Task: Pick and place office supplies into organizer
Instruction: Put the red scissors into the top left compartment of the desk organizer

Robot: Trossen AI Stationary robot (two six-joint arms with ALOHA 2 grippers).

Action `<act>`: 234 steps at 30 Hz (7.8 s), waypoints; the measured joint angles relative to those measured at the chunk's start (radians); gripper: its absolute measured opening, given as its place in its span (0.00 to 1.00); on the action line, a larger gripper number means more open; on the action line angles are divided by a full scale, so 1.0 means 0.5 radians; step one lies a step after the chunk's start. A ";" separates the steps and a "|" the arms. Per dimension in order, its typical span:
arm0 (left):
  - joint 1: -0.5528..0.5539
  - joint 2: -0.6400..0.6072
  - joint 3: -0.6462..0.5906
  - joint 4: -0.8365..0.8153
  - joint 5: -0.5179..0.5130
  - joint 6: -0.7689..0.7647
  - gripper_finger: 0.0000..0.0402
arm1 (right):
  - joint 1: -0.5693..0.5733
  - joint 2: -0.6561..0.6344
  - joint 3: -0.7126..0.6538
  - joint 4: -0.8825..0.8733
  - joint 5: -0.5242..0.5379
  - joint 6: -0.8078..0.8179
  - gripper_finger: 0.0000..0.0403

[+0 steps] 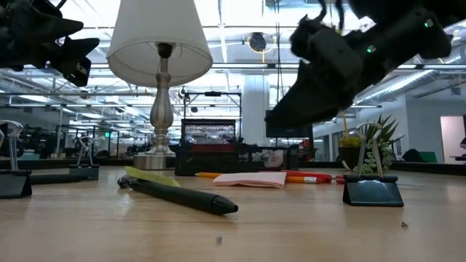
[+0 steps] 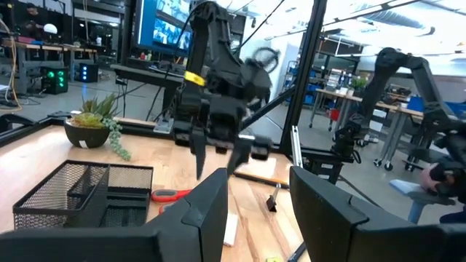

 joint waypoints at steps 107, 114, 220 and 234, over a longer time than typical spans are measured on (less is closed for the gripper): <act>0.001 0.000 -0.001 0.003 -0.001 0.000 0.38 | -0.089 0.494 0.239 0.217 -0.284 -0.034 0.16; 0.000 0.000 0.000 0.003 -0.001 0.000 0.38 | -0.090 0.494 0.239 0.201 -0.283 -0.050 0.17; 0.001 -0.001 0.000 0.003 -0.001 0.000 0.38 | -0.047 0.425 0.002 0.283 -0.163 -0.605 0.35; 0.001 -0.001 0.000 0.003 -0.001 0.000 0.38 | -0.066 0.577 0.007 0.502 -0.165 -0.625 0.30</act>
